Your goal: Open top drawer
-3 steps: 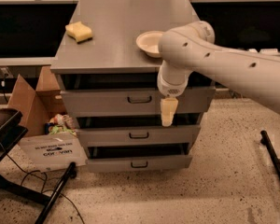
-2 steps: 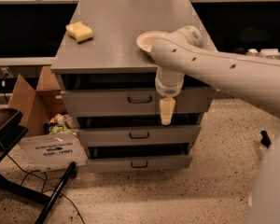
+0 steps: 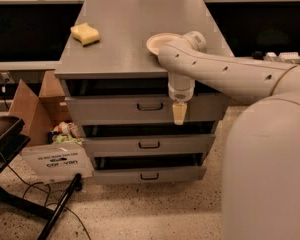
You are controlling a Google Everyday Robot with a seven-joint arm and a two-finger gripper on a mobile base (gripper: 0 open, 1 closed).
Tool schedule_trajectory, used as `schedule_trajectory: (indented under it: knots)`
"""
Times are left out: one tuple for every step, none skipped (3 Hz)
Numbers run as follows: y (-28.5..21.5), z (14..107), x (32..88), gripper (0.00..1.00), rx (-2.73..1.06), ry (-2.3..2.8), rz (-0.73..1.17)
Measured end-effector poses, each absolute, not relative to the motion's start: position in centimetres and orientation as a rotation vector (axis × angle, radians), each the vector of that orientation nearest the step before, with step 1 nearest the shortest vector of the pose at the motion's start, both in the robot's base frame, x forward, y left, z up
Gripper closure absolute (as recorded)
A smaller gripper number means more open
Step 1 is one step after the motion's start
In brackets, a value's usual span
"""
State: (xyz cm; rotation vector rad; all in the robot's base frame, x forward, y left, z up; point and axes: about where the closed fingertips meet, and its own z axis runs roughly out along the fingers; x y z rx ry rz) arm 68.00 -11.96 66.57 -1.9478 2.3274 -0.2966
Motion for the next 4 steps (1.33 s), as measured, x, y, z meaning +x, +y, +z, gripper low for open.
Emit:
schedule_trajectory:
  knots:
    - [-14.7, 67.3, 65.2, 0.5, -1.822, 2.438, -0.271]
    - [-14.6, 68.2, 62.8, 0.73, -1.754, 2.492, -0.203]
    - [-14.7, 68.4, 62.8, 0.97, -1.754, 2.493, -0.203]
    - [-14.8, 68.4, 62.8, 1.0, -1.753, 2.494, -0.203]
